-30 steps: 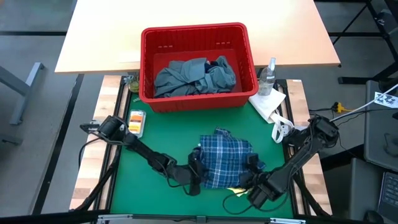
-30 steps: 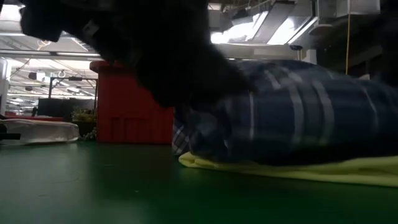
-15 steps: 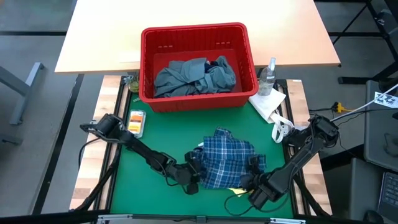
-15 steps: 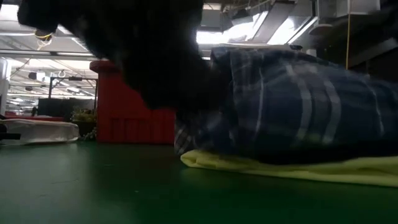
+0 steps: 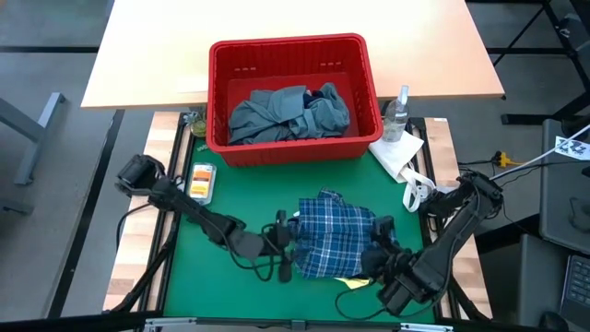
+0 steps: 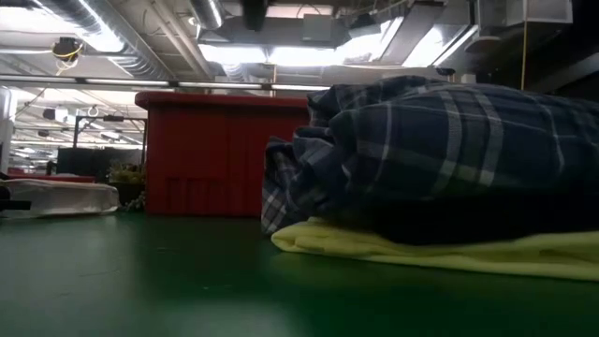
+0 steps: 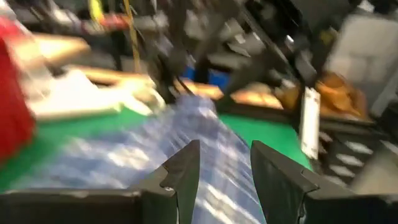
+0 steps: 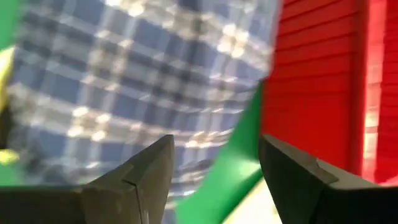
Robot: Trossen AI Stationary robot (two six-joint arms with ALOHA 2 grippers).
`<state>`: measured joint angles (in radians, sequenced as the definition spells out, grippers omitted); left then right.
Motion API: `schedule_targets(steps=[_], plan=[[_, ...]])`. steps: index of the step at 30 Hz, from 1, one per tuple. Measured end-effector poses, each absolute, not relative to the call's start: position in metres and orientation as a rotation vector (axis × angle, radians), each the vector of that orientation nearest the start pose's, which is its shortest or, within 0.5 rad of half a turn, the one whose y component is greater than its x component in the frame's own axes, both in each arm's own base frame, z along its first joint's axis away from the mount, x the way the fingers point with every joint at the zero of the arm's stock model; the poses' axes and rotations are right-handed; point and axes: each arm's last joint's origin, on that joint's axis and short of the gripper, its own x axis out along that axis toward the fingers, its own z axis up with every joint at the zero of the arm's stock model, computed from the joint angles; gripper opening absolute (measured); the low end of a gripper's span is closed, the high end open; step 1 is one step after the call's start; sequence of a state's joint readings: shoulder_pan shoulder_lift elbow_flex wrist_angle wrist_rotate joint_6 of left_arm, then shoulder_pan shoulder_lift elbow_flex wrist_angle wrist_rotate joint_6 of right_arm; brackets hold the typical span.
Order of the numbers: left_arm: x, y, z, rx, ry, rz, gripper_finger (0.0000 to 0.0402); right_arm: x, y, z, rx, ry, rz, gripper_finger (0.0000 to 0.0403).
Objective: Fold Laundry from Bin
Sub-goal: Stack the blue shirt on top of the black underwear shorts
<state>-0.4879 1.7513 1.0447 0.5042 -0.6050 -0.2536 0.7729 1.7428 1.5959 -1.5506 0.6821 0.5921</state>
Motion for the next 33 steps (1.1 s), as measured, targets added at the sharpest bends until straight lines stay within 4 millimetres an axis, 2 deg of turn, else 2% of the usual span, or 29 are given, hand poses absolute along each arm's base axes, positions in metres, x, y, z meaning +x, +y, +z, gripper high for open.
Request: schedule_targets(steps=[4,9,13,22,29,33], plan=[[0.358,-0.143,0.237,-0.094,0.086,0.177,0.0137,0.236,0.191,0.298,-0.653,1.162,-0.344,0.0234],[0.372,-0.111,0.231,-0.091,0.111,0.211,0.0137,0.246,0.176,0.291,-0.688,1.226,-0.35,0.0234],[0.38,-0.093,0.221,-0.084,0.152,0.206,0.0137,0.253,0.16,0.281,-0.681,1.273,-0.402,0.0234],[0.387,-0.069,0.177,-0.003,0.396,0.296,0.0137,0.263,0.135,0.231,-0.538,1.382,-0.424,0.0234],[0.389,-0.055,0.144,0.041,0.545,0.339,0.0137,0.262,0.129,0.193,-0.432,1.387,-0.394,0.0234],[0.387,-0.054,0.136,0.056,0.598,0.345,0.0137,0.258,0.128,0.178,-0.356,1.384,-0.403,0.0234]])
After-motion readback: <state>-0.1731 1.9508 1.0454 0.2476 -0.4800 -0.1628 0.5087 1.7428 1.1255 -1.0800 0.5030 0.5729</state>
